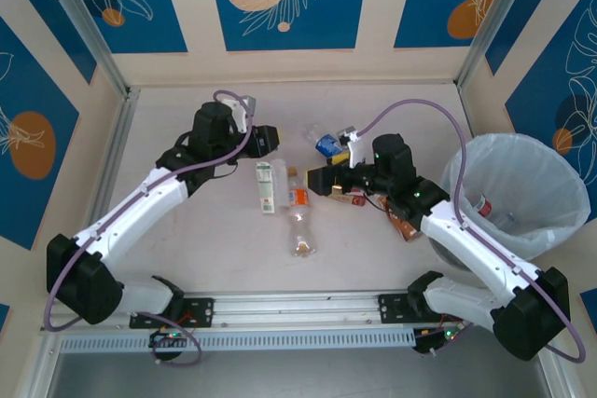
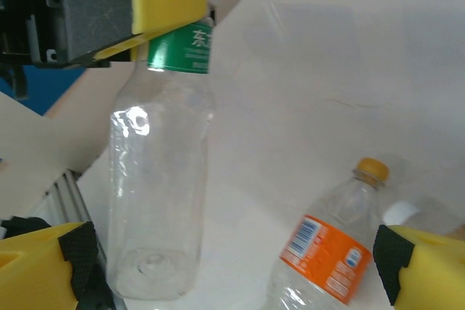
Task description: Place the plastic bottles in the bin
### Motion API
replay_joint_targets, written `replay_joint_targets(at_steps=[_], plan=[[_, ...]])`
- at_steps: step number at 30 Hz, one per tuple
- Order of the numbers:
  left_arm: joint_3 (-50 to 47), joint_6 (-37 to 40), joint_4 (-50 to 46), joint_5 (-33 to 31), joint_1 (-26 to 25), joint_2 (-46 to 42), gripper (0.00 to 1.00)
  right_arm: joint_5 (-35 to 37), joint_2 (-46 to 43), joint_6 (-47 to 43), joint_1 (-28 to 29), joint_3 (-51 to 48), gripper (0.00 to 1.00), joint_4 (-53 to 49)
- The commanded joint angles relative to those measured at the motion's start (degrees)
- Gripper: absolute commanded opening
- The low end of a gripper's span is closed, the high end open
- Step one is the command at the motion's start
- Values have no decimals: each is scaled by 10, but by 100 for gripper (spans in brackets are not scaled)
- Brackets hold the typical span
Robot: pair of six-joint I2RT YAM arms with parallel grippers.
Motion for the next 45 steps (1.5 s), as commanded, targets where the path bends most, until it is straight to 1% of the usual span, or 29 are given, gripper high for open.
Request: replay_joint_targets(at_steps=[1, 3, 8, 10, 14, 16, 18, 21, 23, 26, 31, 34, 35, 36, 37, 38, 40, 43, 44, 45], plan=[[30, 18, 34, 21, -14, 17, 0, -28, 21, 56, 10, -9, 100, 78], [43, 19, 34, 12, -21, 25, 0, -25, 36, 72, 26, -7, 100, 99], [68, 15, 34, -37, -33, 43, 0, 53, 79, 75, 78, 9, 100, 111], [75, 6, 33, -52, -34, 50, 0, 71, 98, 77, 92, 12, 100, 116], [87, -5, 40, -32, -34, 63, 0, 100, 128, 94, 102, 10, 100, 144], [88, -11, 45, -19, -34, 68, 0, 109, 137, 93, 103, 12, 100, 154], [89, -18, 45, -11, -34, 74, 0, 113, 145, 82, 104, 14, 98, 163], [92, -23, 46, 0, -34, 82, 0, 116, 146, 62, 107, 17, 91, 174], [95, -24, 46, 4, -34, 86, 0, 118, 143, 49, 108, 16, 83, 178], [106, -26, 43, 21, -34, 91, 0, 117, 134, 33, 108, 13, 69, 170], [128, -28, 34, 51, -33, 97, 0, 115, 110, -1, 108, 9, 49, 133], [138, -28, 33, 65, -32, 99, 11, 132, 94, -16, 107, 13, 43, 92], [142, -28, 33, 69, -32, 99, 18, 134, 88, -20, 106, 13, 42, 82], [144, -30, 34, 73, -32, 99, 22, 135, 85, -21, 106, 12, 42, 77], [145, -31, 35, 76, -32, 98, 29, 137, 80, -23, 105, 10, 41, 73], [147, -33, 36, 78, -31, 98, 40, 139, 76, -24, 104, 9, 41, 69], [147, -40, 38, 84, -31, 96, 54, 144, 70, -25, 102, 8, 40, 61], [139, -55, 60, 113, -25, 86, 81, 153, 65, -28, 99, 8, 40, 47], [133, -60, 71, 120, -24, 80, 88, 156, 63, -29, 98, 6, 39, 43], [126, -61, 80, 122, -23, 75, 92, 159, 63, -29, 97, 6, 39, 39]])
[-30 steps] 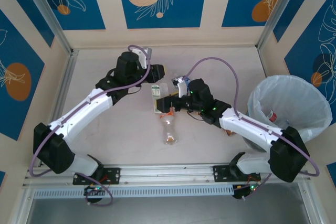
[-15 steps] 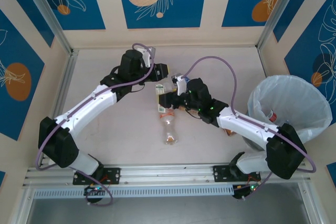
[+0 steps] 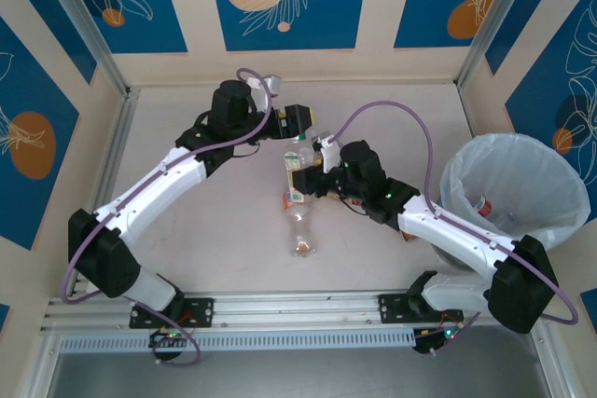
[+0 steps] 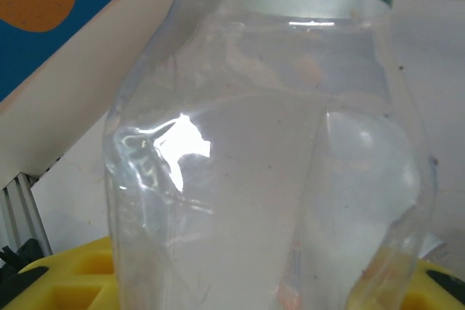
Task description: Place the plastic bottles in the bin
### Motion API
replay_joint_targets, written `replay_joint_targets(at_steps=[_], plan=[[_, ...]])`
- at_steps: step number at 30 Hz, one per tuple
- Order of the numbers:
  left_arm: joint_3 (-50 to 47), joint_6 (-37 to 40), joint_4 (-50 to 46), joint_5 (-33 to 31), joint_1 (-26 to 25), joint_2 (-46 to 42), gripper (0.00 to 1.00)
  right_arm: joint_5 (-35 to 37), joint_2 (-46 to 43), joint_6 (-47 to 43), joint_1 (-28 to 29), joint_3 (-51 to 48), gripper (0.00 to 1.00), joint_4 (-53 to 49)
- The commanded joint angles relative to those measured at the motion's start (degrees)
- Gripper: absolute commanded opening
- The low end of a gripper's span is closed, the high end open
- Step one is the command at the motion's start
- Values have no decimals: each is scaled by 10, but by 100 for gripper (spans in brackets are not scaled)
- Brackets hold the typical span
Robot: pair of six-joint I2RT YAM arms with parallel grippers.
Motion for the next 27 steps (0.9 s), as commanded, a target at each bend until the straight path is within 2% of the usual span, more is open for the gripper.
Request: replay_joint_targets(at_steps=[1, 2, 6, 12, 16, 24, 27], plan=[[-7, -13, 49, 35, 5, -29, 96, 18, -19, -18, -6, 4, 39, -24], [-17, -13, 59, 30, 6, -38, 99, 20, -20, -18, -8, 4, 39, -28], [-63, -10, 94, -16, 7, -74, 100, 37, -24, -16, -20, 11, 39, -51], [-136, 7, 91, -158, 7, -122, 100, 54, -61, -22, -55, 54, 39, -146], [-153, 17, 32, -240, 7, -121, 100, 90, -110, -35, -81, 94, 39, -224], [-185, 21, -26, -289, 8, -97, 100, 99, -217, -61, -160, 159, 39, -326], [-183, 24, -53, -275, 8, -82, 100, 120, -242, -77, -194, 183, 39, -361]])
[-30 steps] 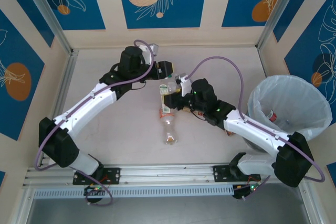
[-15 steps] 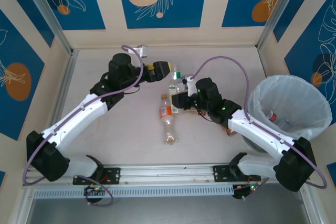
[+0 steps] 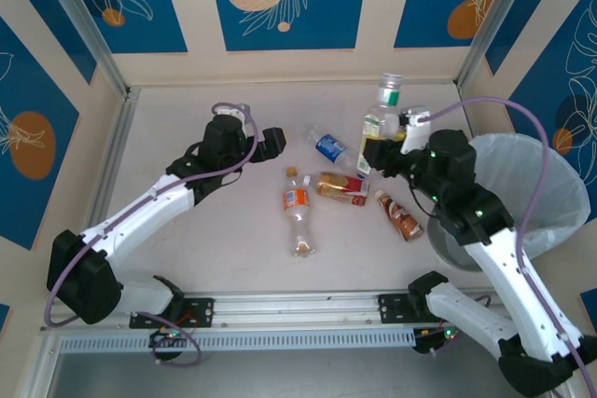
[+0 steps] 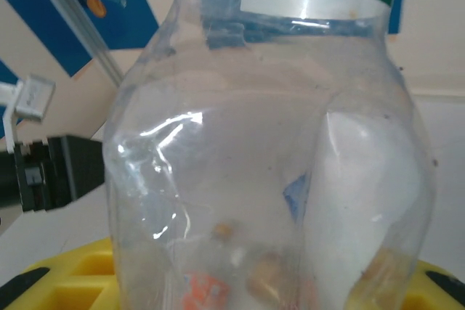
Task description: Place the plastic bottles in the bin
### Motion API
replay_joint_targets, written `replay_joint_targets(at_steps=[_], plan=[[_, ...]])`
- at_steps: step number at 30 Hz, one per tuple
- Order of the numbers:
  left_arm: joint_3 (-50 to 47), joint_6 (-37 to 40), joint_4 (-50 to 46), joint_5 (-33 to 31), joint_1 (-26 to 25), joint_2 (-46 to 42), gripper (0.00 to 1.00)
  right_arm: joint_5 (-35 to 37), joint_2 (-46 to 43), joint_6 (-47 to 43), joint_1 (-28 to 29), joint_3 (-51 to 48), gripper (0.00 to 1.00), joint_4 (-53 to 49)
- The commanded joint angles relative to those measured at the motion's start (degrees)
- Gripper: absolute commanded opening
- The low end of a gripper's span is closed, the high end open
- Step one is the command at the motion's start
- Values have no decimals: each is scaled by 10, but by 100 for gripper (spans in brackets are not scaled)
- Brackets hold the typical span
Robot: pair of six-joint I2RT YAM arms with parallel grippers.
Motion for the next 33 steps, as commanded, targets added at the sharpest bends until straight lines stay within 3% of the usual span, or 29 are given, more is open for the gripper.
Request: replay_joint_targets(at_steps=[1, 6, 17, 23, 27, 28, 31, 33], plan=[[6, 12, -48, 0, 3, 18, 100, 42, -24, -31, -32, 32, 39, -70], [25, 35, -113, 54, -14, 59, 100, 103, -35, -58, -116, 70, 39, -128], [11, 41, -196, 18, -120, 96, 100, 203, -35, -46, -298, 90, 40, -142], [-5, 24, -189, 49, -153, 133, 100, 319, -38, -67, -350, 41, 41, -97], [-6, 15, -180, 43, -170, 152, 100, 345, -49, -70, -368, -5, 43, -59], [-7, 10, -177, 34, -174, 157, 100, 359, -50, -66, -372, -16, 45, -57], [-11, -10, -176, 25, -178, 172, 100, 403, -42, -36, -377, -21, 75, -88], [-11, -16, -173, 27, -178, 184, 100, 393, -40, -16, -377, -11, 84, -112]])
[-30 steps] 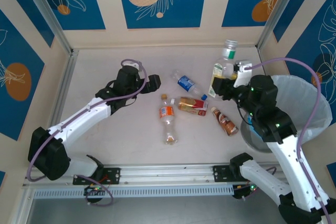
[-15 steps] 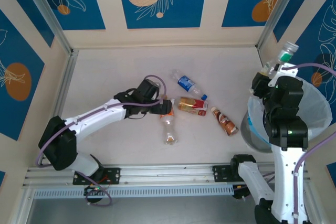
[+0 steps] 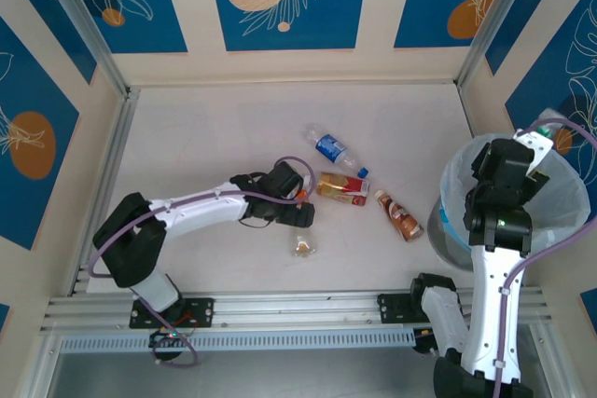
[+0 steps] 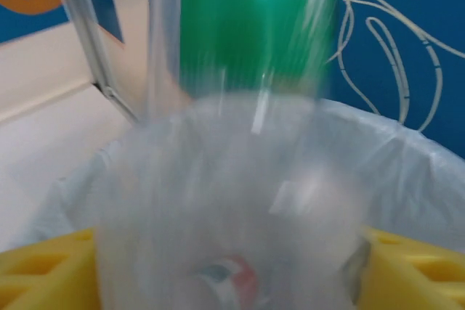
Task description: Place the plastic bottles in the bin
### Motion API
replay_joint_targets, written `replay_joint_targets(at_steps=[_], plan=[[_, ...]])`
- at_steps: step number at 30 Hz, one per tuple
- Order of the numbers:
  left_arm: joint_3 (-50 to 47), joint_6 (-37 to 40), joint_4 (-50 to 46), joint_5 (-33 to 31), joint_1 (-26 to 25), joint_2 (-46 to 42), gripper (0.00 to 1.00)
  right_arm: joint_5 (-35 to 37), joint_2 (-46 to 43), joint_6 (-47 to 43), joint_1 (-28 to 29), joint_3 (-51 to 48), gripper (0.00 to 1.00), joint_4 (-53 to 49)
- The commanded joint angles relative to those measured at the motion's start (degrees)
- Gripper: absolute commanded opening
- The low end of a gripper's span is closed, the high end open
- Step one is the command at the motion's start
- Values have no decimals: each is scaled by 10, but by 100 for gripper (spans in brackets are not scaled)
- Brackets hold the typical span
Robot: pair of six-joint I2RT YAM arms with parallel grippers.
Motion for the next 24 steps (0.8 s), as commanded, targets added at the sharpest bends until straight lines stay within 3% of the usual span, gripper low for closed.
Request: replay_joint_targets(at_steps=[1, 5, 9, 17, 21, 24], plan=[[-6, -22, 2, -8, -5, 20, 100, 29, -5, 32, -3, 17, 88, -14], [-6, -21, 11, -3, -8, 28, 100, 3, -1, 47, 5, 53, 98, -49], [-2, -18, -4, -23, -19, 41, 100, -3, -2, 53, 25, 80, 100, -70], [21, -3, -10, -28, -30, 82, 95, -174, -5, 63, 82, 103, 99, -82], [24, 1, -12, -33, -33, 93, 86, -253, -5, 63, 113, 102, 99, -60], [20, 6, -3, -30, -37, 95, 78, -267, -4, 64, 139, 92, 100, -42]])
